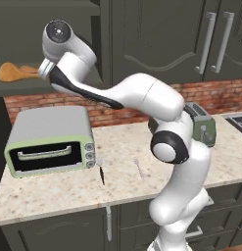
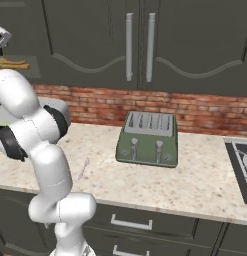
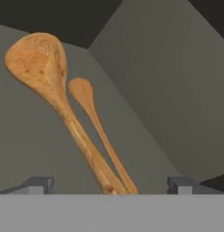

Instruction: Organize the utensils by type. Pick up the wooden spoons from the counter and place them in the open cabinet. Then pick up the metallic utensils from the counter and place them in the open drawer.

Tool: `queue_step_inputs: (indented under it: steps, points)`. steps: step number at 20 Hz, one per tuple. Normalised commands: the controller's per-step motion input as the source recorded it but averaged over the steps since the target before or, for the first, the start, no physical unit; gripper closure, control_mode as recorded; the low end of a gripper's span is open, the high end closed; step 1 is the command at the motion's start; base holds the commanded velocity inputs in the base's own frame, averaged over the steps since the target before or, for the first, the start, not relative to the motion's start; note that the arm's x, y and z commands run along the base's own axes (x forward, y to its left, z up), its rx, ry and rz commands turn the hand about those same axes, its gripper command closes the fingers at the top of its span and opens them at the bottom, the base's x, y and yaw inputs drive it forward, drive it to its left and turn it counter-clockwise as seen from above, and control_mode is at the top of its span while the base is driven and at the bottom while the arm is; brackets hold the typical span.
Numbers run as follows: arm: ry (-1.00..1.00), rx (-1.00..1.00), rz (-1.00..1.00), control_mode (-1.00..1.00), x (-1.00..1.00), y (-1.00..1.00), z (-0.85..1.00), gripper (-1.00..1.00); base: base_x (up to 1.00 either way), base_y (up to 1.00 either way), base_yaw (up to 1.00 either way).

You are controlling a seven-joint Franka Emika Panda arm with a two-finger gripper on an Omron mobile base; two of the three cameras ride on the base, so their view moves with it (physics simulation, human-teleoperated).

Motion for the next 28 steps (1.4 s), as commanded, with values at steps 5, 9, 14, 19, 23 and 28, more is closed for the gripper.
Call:
queue_step_inputs:
  steps: [5,9,14,19,23,28]
  points:
    - [0.0,0.0,-0.08,-1.0,-0.95,-0.19,-0.06,-1.0,0.0,0.0,0.0]
    - [0.0,0.0,-0.11,-1.0,-0.91,-0.34,-0.05,-1.0,0.0,0.0,0.0]
    - [0.12,0.06,-0.15,-1.0,-0.83,-0.49,-0.08,-1.0,0.0,0.0,0.0]
    - [0.31,0.17,-0.24,-1.0,-0.7,-0.66,-0.25,-1.0,0.0,0.0,0.0]
    - [0.33,0.18,-0.24,-1.0,-0.52,-0.72,-0.4,-1.0,0.0,0.0,0.0]
    - [0.17,0.12,-0.22,-1.0,-0.26,-0.54,-0.73,-1.0,0.0,0.0,0.0]
